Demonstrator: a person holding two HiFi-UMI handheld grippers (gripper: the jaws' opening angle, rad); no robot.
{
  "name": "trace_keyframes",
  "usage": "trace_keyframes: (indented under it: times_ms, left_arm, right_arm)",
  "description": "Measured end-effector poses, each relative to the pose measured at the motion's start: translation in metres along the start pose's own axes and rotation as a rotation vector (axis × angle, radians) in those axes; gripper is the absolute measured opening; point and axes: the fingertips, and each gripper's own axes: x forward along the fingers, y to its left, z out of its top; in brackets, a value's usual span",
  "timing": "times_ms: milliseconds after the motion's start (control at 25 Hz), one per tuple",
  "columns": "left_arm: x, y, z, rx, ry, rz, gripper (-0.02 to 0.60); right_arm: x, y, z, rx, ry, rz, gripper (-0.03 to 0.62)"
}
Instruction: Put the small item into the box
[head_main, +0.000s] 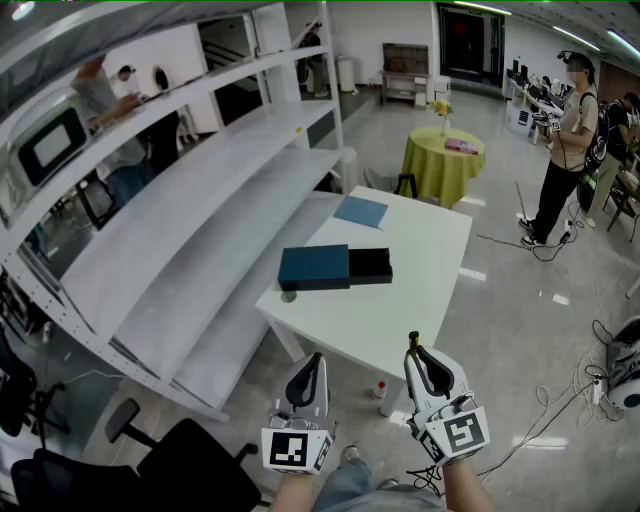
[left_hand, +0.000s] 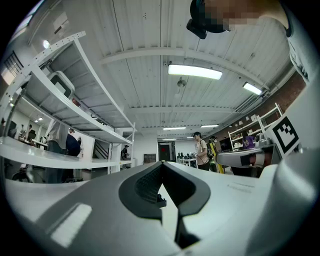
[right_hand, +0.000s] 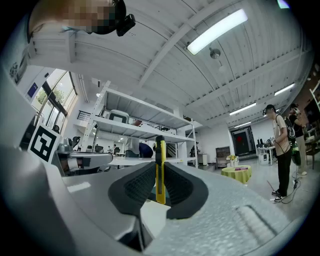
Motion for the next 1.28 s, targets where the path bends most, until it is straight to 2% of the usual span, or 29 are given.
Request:
trace_keyframes:
  times_ms: [720, 1280]
  left_arm:
    - [0.034, 0.023, -0.009, -0.011, 0.004, -0.019, 0.018]
    - [0.087, 0.07, -0.017, -0.006, -0.006, -0.06, 0.018]
  right_arm:
    - [0.036, -0.016, -0.002, 0.011, -0.017, -0.044, 0.055]
    - [0.099, -0.026, -0.013, 0.018, -0.019, -0.08, 0.055]
